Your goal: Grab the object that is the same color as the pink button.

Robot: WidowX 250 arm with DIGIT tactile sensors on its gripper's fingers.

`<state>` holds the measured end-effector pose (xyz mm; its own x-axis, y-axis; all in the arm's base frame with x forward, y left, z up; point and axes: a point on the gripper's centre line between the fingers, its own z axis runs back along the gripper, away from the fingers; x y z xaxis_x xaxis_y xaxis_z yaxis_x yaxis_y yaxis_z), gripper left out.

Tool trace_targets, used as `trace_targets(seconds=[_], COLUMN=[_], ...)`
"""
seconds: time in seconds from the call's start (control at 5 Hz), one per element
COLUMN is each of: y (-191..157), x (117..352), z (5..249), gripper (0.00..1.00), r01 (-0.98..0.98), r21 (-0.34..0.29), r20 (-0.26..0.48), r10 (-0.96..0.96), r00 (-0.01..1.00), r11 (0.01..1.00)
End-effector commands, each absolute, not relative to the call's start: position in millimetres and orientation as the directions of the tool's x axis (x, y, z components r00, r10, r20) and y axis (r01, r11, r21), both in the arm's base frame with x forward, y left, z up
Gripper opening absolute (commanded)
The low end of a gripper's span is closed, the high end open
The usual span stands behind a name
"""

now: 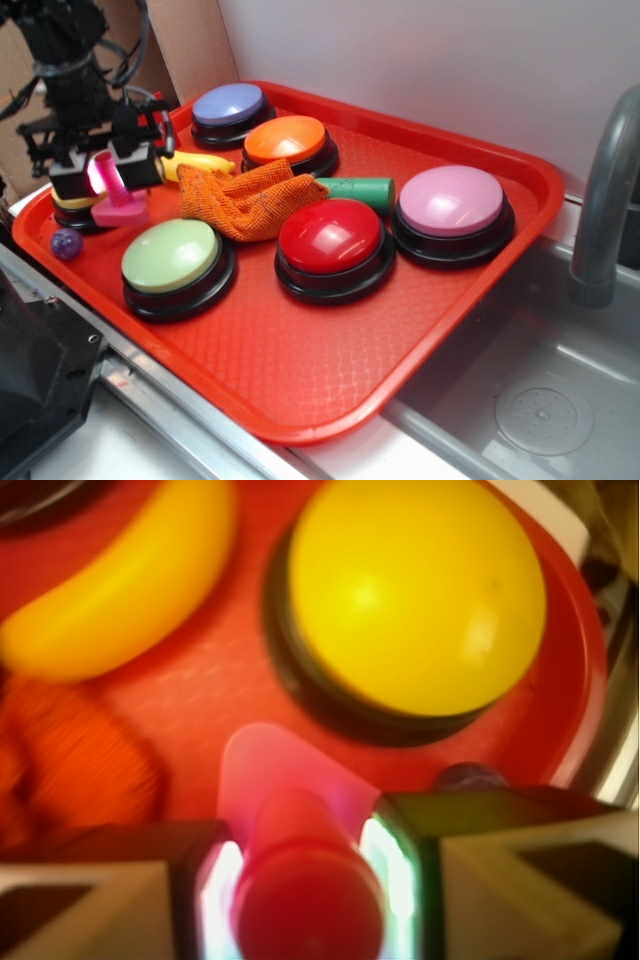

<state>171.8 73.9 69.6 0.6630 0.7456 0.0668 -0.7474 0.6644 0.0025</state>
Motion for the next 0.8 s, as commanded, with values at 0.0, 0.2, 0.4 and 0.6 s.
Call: trace_targets(seconds=[0.0,0.2,0.4,0.6], y=[22.3,-4.0,-19.1,-12.5], x=[182.2,177.8,172.0,171.6], z=[144.3,163.3,165.3,160.3], gripper=[0.00,0.00,0.00,0.00], r01=[-0.403,-0.297,-0.237,-0.246], r21=[-0.105,-0.104,-0.110,-0.098], r20=[0.076,0.096,0.121,0.096], r10=[0.412,0.307,0.250,0.256], r00=[0.908,0.947,0.961,0.962], r11=[0.909,0.949,0.965,0.964])
